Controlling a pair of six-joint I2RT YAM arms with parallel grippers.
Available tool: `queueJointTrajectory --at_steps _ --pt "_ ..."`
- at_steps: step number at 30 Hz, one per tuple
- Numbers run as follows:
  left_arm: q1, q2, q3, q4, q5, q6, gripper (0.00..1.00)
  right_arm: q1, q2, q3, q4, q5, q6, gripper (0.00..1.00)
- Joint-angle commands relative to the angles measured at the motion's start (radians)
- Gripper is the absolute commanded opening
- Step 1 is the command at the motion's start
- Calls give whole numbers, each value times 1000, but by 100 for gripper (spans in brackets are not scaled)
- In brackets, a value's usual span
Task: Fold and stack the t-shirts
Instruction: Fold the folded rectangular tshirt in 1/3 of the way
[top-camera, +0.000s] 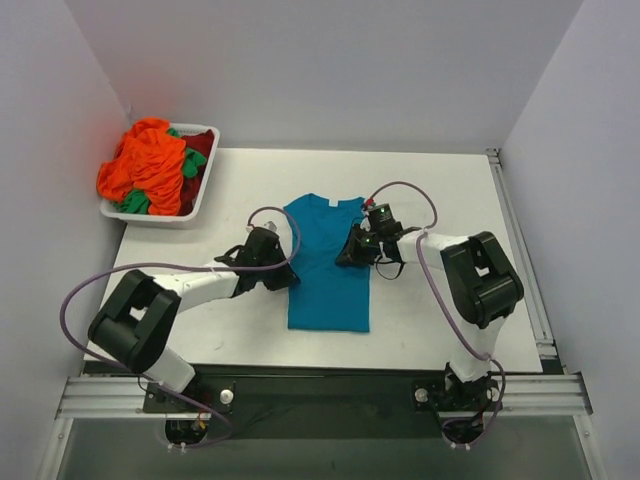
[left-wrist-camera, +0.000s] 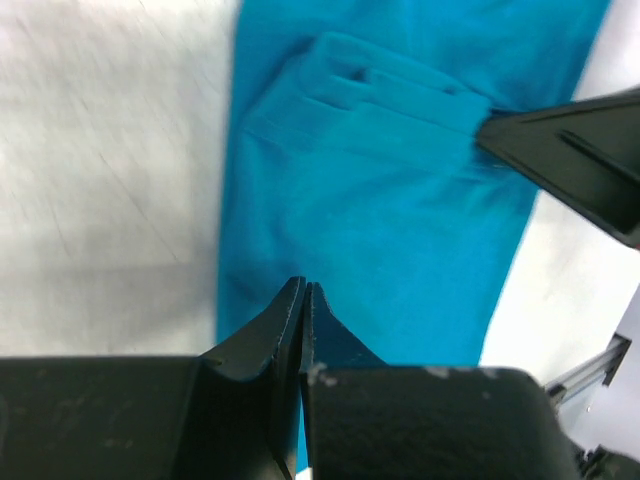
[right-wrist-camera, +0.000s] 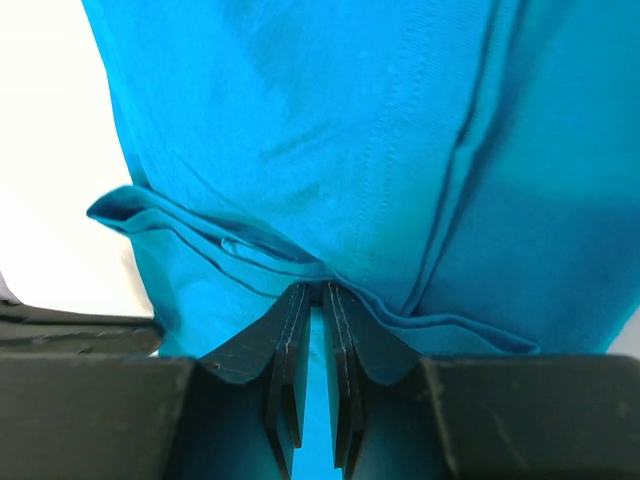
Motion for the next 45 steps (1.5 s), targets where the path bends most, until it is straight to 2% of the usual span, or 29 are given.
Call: queueJointTrajectory --at_steps 1,4,6,8,11,13,17,18,24,27,31,39,45 --pt "-37 -128 -48 -21 -52 -17 3 68 -21 -103 -144 77 -47 14" --pt "-38 -212 -77 -53 -72 -23 4 91 -80 -126 -173 83 -61 14" --pt "-34 -245 -77 -61 -89 -25 8 94 -139 -122 -199 86 -71 16" --pt "-18 -259 -60 -84 -98 -20 9 91 -170 -71 -205 111 -82 25" --pt "18 -233 -37 -76 -88 -22 9 82 -165 76 -251 131 -113 29" --pt "42 -207 -30 -49 -43 -25 9 77 -99 174 -251 132 -144 29" --pt "94 -174 -3 -21 29 -28 9 71 83 489 -276 108 -174 29" --pt "109 -170 12 -21 37 -25 9 71 159 533 -288 90 -180 30" --pt "157 -121 61 -26 129 -3 15 71 387 786 -300 33 -225 30" --pt "164 -87 82 -26 158 0 15 77 442 834 -301 10 -251 31" --pt "166 -46 92 -3 193 -5 15 83 471 880 -299 13 -280 36" --pt "167 -9 75 57 225 -20 15 88 445 866 -271 26 -280 39" --pt "169 40 90 74 247 -25 15 97 502 940 -299 20 -283 40"
